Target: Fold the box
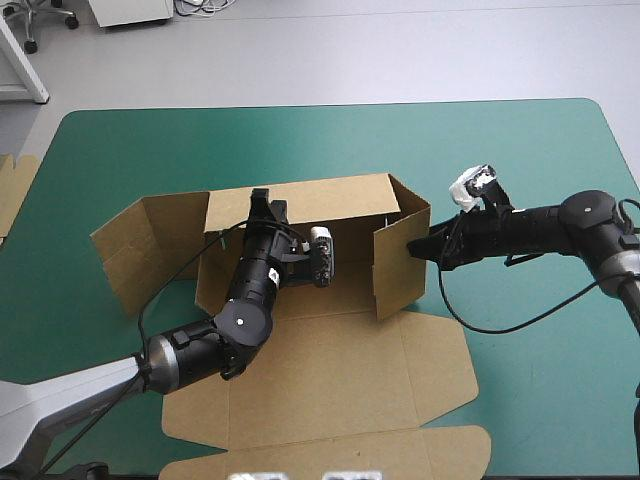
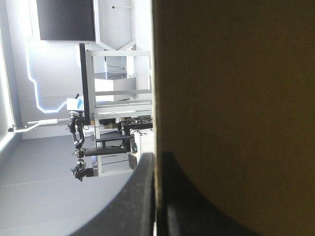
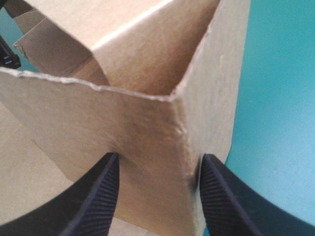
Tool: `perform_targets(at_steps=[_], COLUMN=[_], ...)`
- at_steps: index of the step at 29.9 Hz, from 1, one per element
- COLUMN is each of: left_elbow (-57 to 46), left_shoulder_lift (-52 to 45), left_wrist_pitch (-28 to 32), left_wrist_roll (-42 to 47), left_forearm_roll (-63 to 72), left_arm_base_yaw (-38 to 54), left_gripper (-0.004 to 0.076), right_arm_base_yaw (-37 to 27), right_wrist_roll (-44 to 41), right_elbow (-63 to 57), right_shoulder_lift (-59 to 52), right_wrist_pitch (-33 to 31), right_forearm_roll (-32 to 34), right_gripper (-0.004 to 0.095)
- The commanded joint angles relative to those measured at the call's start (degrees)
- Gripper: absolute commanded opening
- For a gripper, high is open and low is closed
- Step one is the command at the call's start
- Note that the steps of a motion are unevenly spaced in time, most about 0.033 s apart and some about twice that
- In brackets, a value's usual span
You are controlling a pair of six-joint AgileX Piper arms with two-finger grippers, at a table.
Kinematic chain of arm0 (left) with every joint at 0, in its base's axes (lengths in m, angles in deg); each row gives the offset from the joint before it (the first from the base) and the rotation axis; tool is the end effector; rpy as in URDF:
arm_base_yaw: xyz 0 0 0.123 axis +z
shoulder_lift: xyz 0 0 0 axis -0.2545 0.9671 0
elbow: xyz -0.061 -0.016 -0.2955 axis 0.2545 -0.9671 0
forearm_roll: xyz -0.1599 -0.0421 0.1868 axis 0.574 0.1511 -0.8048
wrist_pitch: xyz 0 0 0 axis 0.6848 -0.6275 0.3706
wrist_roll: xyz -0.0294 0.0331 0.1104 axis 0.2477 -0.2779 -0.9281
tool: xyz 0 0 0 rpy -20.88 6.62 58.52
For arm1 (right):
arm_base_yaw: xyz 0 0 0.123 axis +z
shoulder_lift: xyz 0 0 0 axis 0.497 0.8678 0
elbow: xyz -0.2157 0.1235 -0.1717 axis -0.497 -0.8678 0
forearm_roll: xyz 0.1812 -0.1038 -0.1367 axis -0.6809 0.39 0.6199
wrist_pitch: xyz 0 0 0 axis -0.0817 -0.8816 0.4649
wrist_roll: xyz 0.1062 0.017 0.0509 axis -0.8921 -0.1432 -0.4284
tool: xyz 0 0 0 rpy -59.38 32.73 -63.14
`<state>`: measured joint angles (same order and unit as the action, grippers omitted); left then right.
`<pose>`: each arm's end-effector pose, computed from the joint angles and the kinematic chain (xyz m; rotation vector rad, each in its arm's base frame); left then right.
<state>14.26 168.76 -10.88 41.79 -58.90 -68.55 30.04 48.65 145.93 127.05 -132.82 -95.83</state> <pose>0.2513 -0.2072 0.2961 1.4339 1.3128 0.9164 0.2938 0.0895 0.2939 -0.8697 2.1584 0.8324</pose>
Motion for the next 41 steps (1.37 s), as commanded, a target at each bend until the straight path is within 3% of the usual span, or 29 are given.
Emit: perform_targets(at_steps=[1, 8, 14, 22, 29, 37, 41], left_elbow=[1.7, 1.7, 1.7, 2.0, 4.4, 4.5, 4.5], left_shoulder_lift=[-1.9, -1.9, -2.0, -2.0, -2.0, -1.9, -1.9], left_wrist_pitch=[-2.8, -3.3, -3.9, -4.5, -2.7, -1.3, -0.9], left_wrist_roll=[0.6, 0.6, 0.6, 0.9, 1.1, 1.3, 1.3], left_forearm_roll=[-3.8, -3.8, -3.8, -3.8, -3.8, -3.8, -3.8], left_arm_base_yaw=[0.1, 0.1, 0.1, 0.1, 0.1, 0.1, 0.1], left_gripper=[-0.001, -0.001, -0.001, -0.001, -0.001, -0.001, -0.001], right_arm_base_yaw=[0.8, 6.7, 7.3, 7.3, 7.3, 7.3, 7.3], right_wrist_roll=[1.8, 3.5, -2.0, -2.3, 1.4, 9.7, 10.9], right_elbow=[1.2, 1.2, 1.2, 1.2, 1.2, 1.2, 1.2], right_shoulder_lift=[-2.2, -2.2, -2.2, -2.2, -2.1, 0.9, 2.1], right_wrist_pitch=[1.8, 8.9, 8.6, 10.2, 13.0, 14.2, 14.1], right_forearm_roll=[-3.7, -0.9, 2.5, 1.4, -1.3, -9.3, -9.7], right_gripper=[0.0483, 0.0482, 0.0482, 0.0482, 0.0483, 0.0484, 0.054])
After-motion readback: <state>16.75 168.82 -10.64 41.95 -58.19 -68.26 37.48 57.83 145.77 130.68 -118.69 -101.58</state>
